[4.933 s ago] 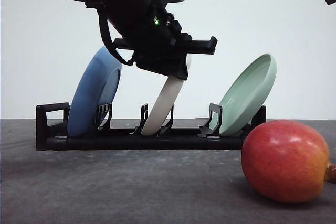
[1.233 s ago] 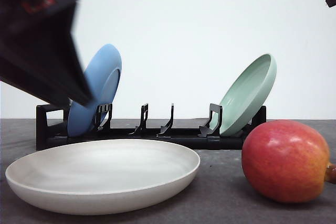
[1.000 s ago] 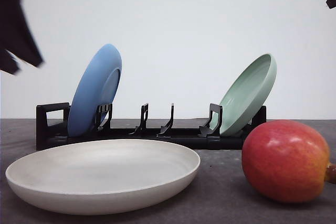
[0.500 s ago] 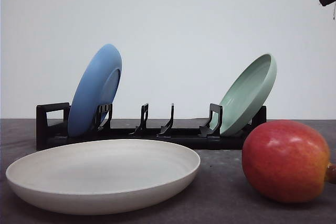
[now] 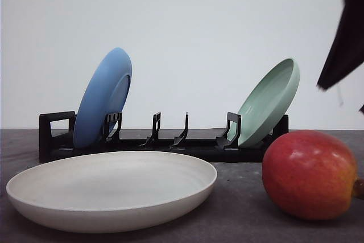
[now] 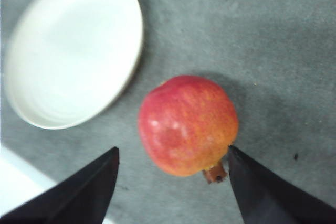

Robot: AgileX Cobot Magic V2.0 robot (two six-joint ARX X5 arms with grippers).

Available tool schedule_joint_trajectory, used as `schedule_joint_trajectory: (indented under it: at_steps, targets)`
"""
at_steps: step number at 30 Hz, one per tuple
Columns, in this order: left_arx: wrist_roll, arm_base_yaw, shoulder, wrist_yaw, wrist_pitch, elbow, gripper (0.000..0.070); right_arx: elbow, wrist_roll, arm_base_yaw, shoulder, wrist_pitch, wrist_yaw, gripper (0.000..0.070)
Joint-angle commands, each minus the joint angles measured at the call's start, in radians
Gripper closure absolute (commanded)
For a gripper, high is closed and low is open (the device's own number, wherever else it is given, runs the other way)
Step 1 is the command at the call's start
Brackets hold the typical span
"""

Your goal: Place pomegranate in white plate

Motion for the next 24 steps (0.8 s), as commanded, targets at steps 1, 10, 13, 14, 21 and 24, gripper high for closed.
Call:
schedule_joint_trajectory:
  at_steps: [1,10,13,14,21,24]
  targets:
    - [0.014,-0.002,0.005,-0.003,0.011,0.014,0.0306,0.031,-0.025,0.04,0.035,0.01,0.054,0.0266]
    - [0.014,-0.002,0.005,-0.01,0.011,0.014,0.0306,0.071,-0.113,0.153,0.208,0.019,0.161,0.0069]
    - [0.014,-0.002,0.005,-0.01,0.011,0.014,0.0306,0.071,-0.137,0.154,0.259,0.024,0.163,0.0068]
    - [0.014,-0.002,0.005,-0.01,0.011,0.014,0.0306,0.071,-0.145,0.154,0.273,0.028,0.167,0.0068]
    - [0.014,-0.002,0.005,-0.01,0.011,0.014,0.0306,0.071,-0.176,0.153,0.357,0.082,0.184,0.0037]
    - [0.014,-0.002,0.005,-0.01,0.011,0.014,0.0306,0.071,-0.189,0.153,0.387,0.11,0.173,0.0037]
